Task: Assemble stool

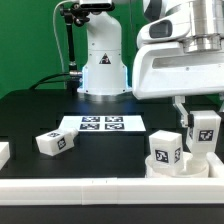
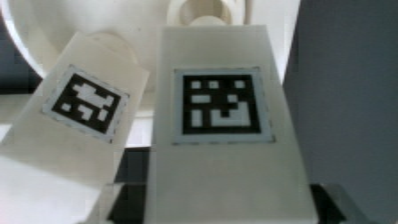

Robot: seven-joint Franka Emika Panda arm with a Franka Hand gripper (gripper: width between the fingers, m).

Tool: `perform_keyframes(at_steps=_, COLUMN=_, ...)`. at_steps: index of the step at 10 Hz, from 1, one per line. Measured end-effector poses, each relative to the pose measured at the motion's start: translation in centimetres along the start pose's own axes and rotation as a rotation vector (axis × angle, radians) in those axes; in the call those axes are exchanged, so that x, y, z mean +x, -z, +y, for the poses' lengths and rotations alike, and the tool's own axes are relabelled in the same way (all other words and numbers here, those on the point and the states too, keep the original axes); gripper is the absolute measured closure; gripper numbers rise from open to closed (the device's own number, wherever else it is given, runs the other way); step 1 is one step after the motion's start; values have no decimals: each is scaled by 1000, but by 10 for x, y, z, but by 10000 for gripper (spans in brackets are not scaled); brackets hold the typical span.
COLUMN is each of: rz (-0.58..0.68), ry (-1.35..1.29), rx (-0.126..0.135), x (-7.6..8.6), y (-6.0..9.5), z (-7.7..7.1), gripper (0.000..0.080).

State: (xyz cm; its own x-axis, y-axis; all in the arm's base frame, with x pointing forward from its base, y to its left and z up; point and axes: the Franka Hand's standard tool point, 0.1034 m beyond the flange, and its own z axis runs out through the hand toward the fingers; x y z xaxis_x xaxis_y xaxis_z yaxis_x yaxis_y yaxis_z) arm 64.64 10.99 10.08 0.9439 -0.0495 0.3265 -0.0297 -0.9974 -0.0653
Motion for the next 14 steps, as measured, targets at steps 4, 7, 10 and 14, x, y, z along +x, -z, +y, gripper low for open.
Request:
perform_keyframes(at_steps=4, rz=3, ry=8, rx=-1, x=-5, y=2, z=2, gripper=459)
perform_keyframes(at_steps=7, rz=-1, ry=9, rx=-3, x=-10, y=-2, z=2, gripper=459)
perform_keyframes(at_steps=10, rz=-7, ry=12, rx=-3, x=-14, y=-6, z=1, gripper=459)
perform_keyframes(at_steps=14, rz=19, ry=15, rx=-5, x=-14, y=-10, z=3, gripper=459)
